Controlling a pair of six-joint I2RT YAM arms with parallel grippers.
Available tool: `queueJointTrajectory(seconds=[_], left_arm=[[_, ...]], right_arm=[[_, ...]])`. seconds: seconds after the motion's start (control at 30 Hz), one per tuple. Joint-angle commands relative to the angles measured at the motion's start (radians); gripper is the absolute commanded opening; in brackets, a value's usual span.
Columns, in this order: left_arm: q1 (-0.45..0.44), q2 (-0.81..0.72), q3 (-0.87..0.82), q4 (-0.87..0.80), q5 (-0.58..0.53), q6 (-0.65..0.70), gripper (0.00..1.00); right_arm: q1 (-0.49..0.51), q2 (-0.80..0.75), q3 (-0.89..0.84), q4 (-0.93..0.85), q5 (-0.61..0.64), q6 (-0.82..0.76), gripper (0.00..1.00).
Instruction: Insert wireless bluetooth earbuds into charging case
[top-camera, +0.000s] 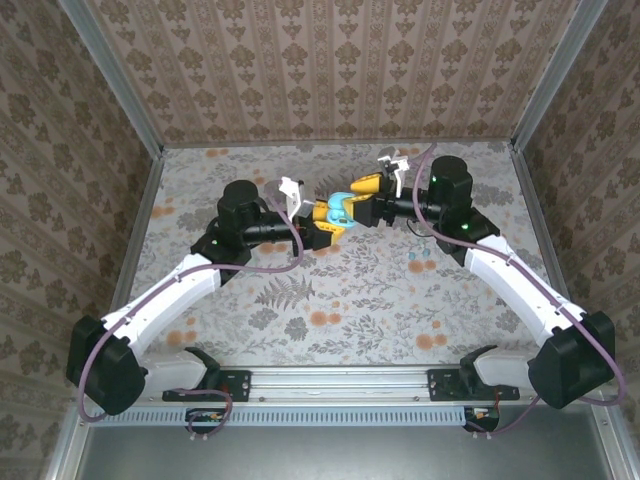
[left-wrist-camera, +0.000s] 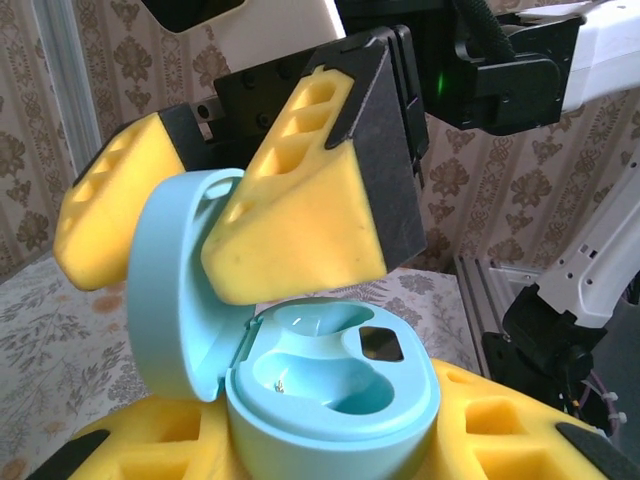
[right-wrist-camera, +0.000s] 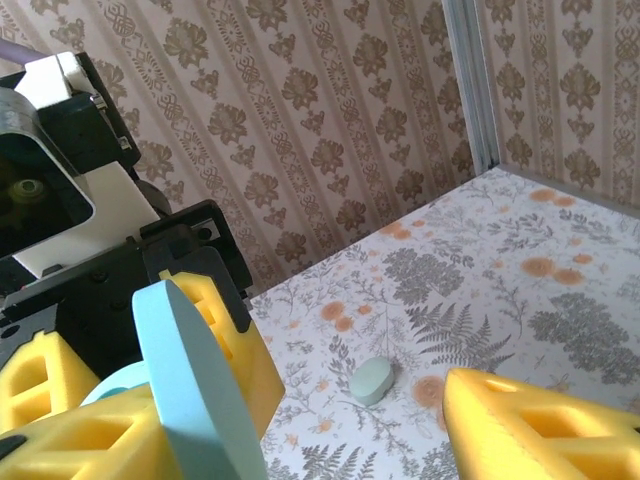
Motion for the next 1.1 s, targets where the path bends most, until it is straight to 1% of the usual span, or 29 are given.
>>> queueJointTrajectory(seconds=[0.0,0.1,0.17,0.23,0.27,0.3,0.33,0.37,0.4,0.47,0.53,0.57,0.6,0.67,0.7,0.73,0.83,0.9,0.93,1.0,1.07], left_arm=[[-0.003,-0.036,-0.021,0.042,-0.022,0.006,0.27],[-0.003,-0.042,-0.051,0.075,-0.111,-0.013,0.27],[-0.004,-0.047,-0.09,0.136,-0.168,-0.031,0.27],[-0.004,-0.049,-0.131,0.221,-0.223,-0.053,0.27],[-0.004,-0.047,-0.144,0.256,-0.259,-0.06,0.27],[-0.004,-0.044,-0.153,0.277,-0.267,-0.065,0.27],[-0.004,-0.041,-0.157,0.296,-0.276,-0.071,0.27],[-0.004,-0.04,-0.163,0.312,-0.281,-0.076,0.27],[-0.003,-0.037,-0.168,0.324,-0.284,-0.08,0.26],[-0.001,-0.033,-0.18,0.347,-0.29,-0.091,0.26],[-0.002,-0.032,-0.183,0.353,-0.284,-0.099,0.26],[-0.002,-0.032,-0.184,0.351,-0.281,-0.104,0.26],[-0.002,-0.033,-0.184,0.351,-0.277,-0.107,0.26],[-0.002,-0.038,-0.186,0.349,-0.275,-0.112,0.27],[-0.002,-0.041,-0.187,0.349,-0.277,-0.114,0.26],[-0.003,-0.042,-0.187,0.347,-0.279,-0.115,0.26],[-0.004,-0.049,-0.188,0.339,-0.281,-0.116,0.26],[-0.002,-0.052,-0.187,0.332,-0.284,-0.115,0.26],[-0.002,-0.052,-0.183,0.327,-0.285,-0.113,0.27],[-0.003,-0.054,-0.18,0.316,-0.287,-0.11,0.27],[-0.003,-0.053,-0.177,0.313,-0.292,-0.107,0.26]], right_arm=[[-0.006,0.002,0.039,0.012,0.019,0.046,0.65],[-0.005,-0.025,0.039,0.031,-0.008,0.086,0.68],[-0.006,-0.052,0.046,0.015,-0.029,0.101,0.69],[-0.005,-0.093,0.049,-0.027,-0.012,0.112,0.7],[-0.006,-0.117,0.053,-0.068,0.025,0.116,0.73],[-0.006,-0.14,0.056,-0.114,0.075,0.118,0.73],[-0.008,-0.163,0.064,-0.183,0.161,0.117,0.76],[-0.011,-0.183,0.069,-0.255,0.252,0.115,0.76],[-0.023,-0.194,0.071,-0.312,0.325,0.115,0.75],[-0.077,-0.195,0.071,-0.441,0.46,0.141,0.69],[-0.155,-0.163,0.068,-0.567,0.542,0.2,0.61],[-0.21,-0.135,0.061,-0.625,0.55,0.252,0.57],[-0.255,-0.109,0.049,-0.656,0.531,0.29,0.54],[-0.348,-0.047,0.01,-0.683,0.455,0.326,0.49],[-0.37,-0.02,-0.008,-0.683,0.436,0.328,0.48],[-0.383,0.008,-0.024,-0.687,0.437,0.325,0.45],[-0.386,0.101,-0.035,-0.732,0.475,0.28,0.44],[-0.385,0.182,-0.023,-0.76,0.493,0.256,0.41],[-0.381,0.219,-0.012,-0.778,0.49,0.249,0.41],[-0.364,0.275,0.003,-0.784,0.466,0.232,0.39],[-0.334,0.321,0.017,-0.791,0.495,0.221,0.39]])
